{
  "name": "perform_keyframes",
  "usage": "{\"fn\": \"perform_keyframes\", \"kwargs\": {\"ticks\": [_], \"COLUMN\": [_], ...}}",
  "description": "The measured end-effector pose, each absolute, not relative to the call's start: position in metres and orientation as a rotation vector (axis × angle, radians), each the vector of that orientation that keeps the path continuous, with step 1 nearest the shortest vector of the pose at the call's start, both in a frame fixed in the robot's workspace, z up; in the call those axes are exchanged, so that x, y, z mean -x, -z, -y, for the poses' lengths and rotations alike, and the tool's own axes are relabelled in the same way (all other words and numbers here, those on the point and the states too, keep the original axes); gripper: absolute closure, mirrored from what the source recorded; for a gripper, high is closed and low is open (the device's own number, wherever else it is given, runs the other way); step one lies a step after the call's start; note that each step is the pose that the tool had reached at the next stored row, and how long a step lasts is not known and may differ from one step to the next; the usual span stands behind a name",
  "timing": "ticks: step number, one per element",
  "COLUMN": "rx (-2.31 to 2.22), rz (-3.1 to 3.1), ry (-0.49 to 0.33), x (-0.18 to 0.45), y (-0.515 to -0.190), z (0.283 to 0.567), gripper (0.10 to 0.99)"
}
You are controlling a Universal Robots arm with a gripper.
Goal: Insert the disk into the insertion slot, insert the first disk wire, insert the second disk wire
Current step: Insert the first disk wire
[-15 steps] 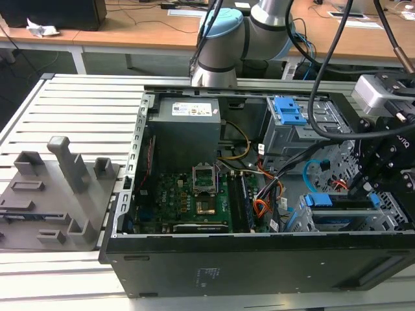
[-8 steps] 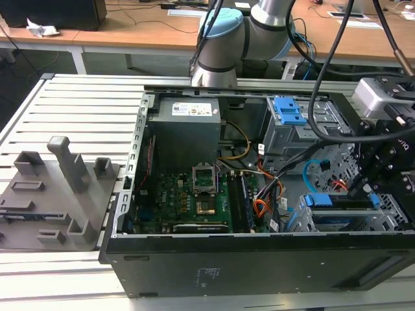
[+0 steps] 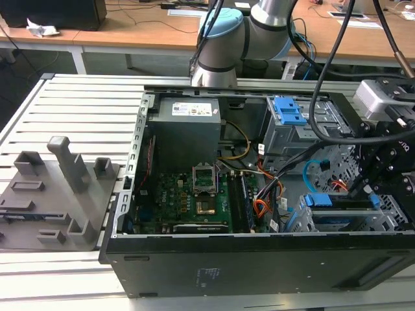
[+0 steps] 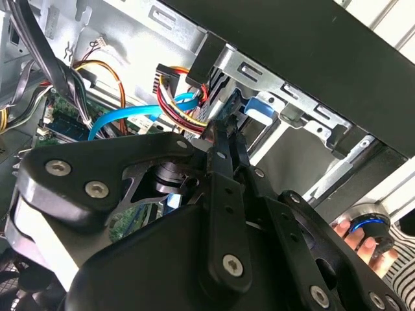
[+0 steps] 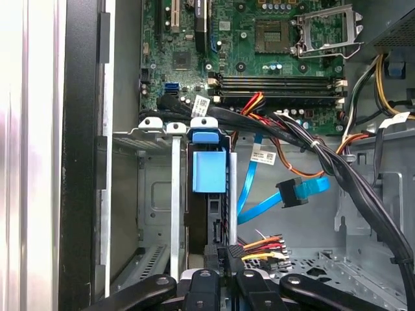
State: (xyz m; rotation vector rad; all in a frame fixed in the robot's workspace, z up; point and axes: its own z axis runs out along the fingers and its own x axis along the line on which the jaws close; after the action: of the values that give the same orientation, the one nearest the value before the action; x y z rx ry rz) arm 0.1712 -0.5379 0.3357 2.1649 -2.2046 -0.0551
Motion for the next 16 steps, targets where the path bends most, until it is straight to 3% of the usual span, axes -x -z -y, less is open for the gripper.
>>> {"fn": "perform_keyframes", "kwargs": {"ticks": [3, 4, 8, 10, 11, 16], "rx": [-2.166, -2.165, -2.165, -2.164, -2.164, -2.161], "rz": [2.206, 2.205, 2.205, 2.204, 2.203, 2.201], "ry": [0.058, 0.056, 0.055, 0.054, 0.052, 0.046], "x": [-0.171, -0.171, -0.171, -0.171, -0.171, -0.165], "y": [-0.334, -0.336, -0.362, -0.372, -0.379, -0.388], "z": [0.538, 0.538, 0.537, 0.537, 0.536, 0.536], "gripper": [0.910, 0.847, 0.847, 0.863, 0.980, 0.980]}}
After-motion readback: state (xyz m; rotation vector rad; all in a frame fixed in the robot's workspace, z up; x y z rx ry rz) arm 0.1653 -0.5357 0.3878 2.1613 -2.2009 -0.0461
